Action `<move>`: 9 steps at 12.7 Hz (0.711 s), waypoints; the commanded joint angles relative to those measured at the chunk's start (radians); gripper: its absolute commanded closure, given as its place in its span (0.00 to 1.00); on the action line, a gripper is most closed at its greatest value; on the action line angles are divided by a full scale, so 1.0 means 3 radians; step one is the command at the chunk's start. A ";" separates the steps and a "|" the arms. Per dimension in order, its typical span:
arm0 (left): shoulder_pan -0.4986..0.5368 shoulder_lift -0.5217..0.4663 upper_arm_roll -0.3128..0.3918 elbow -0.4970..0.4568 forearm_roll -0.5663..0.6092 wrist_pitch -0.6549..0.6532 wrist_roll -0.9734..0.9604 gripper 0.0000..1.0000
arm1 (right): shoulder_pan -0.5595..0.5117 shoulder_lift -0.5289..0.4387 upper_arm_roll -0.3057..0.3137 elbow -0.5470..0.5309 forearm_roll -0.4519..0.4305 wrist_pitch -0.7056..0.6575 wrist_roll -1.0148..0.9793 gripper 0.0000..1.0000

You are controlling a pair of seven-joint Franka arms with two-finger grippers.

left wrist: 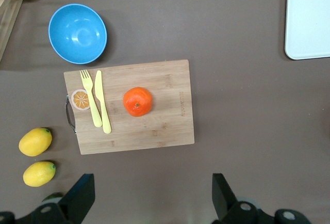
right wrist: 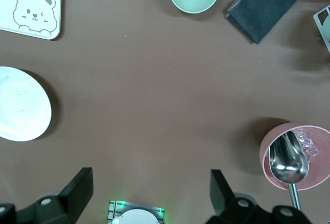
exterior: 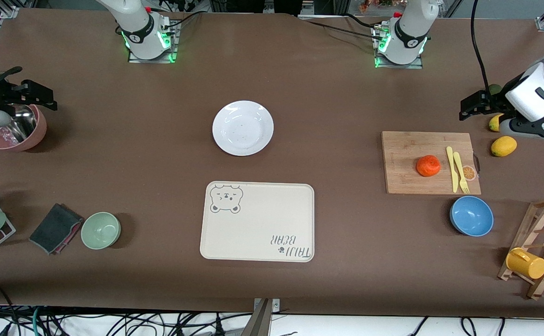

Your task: Place orange and plate with both arms

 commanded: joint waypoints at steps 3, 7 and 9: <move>0.0013 0.0045 -0.0008 0.0088 -0.0051 0.0026 -0.0010 0.00 | 0.0001 0.0032 0.0001 0.0083 -0.0018 -0.0045 -0.0047 0.00; 0.0013 0.0045 -0.0008 0.0082 -0.0051 0.0026 -0.0010 0.00 | -0.0005 0.0027 -0.0004 0.0083 -0.0018 -0.0050 -0.0052 0.00; 0.0013 0.0045 -0.0003 0.0082 -0.0051 0.0026 -0.0010 0.00 | -0.0005 0.0027 -0.0004 0.0083 -0.0013 -0.0055 -0.0052 0.00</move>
